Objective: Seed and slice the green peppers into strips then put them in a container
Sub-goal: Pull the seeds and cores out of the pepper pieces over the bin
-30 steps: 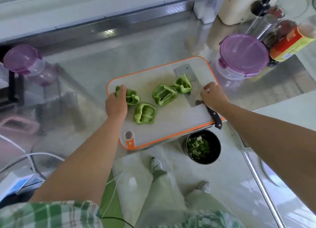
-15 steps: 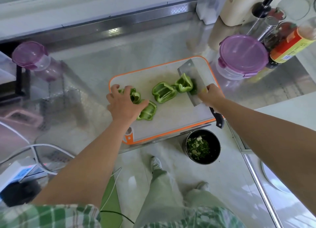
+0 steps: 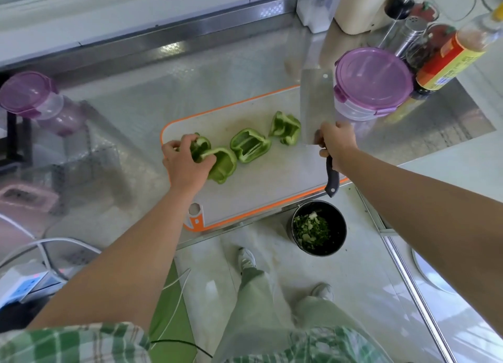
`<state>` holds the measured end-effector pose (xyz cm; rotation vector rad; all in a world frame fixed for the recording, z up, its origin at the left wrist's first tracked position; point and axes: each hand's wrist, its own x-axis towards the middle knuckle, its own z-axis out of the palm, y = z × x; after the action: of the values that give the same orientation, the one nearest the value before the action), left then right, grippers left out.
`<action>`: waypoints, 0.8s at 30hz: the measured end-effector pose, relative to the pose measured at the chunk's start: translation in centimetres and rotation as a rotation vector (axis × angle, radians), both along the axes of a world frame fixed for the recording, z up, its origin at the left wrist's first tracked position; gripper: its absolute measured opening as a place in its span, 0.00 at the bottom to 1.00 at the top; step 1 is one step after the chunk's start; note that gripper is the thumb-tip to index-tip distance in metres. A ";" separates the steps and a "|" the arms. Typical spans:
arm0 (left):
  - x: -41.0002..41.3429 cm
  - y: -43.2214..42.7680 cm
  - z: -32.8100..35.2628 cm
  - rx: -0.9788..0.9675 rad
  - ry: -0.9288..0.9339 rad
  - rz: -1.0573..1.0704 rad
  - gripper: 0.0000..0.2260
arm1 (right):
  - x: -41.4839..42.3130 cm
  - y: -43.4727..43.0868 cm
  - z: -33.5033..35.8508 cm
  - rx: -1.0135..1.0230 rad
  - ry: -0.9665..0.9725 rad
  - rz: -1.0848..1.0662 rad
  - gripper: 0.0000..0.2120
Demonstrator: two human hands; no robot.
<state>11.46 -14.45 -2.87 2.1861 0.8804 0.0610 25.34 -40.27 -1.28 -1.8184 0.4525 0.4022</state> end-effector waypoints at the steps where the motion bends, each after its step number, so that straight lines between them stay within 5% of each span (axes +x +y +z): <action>1: 0.4 0.0 0.3 -0.063 -0.055 0.015 0.24 | 0.0 0.0 0.0 0.040 0.015 0.001 0.05; 10: 5.0 -2.7 0.3 -0.468 -0.131 -0.176 0.20 | 0.1 1.8 -0.7 0.248 0.094 0.214 0.06; 19: 6.0 -5.1 0.6 -0.564 -0.131 -0.178 0.16 | 1.4 0.6 -1.2 0.164 0.156 0.294 0.07; 24: 7.4 -6.2 0.0 -0.599 -0.160 -0.130 0.12 | 1.7 -0.2 -0.8 0.266 0.138 0.155 0.09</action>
<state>18.87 -20.61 -2.86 1.6444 0.5697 -0.0822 26.99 -40.50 -2.11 -1.5769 0.3360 0.6660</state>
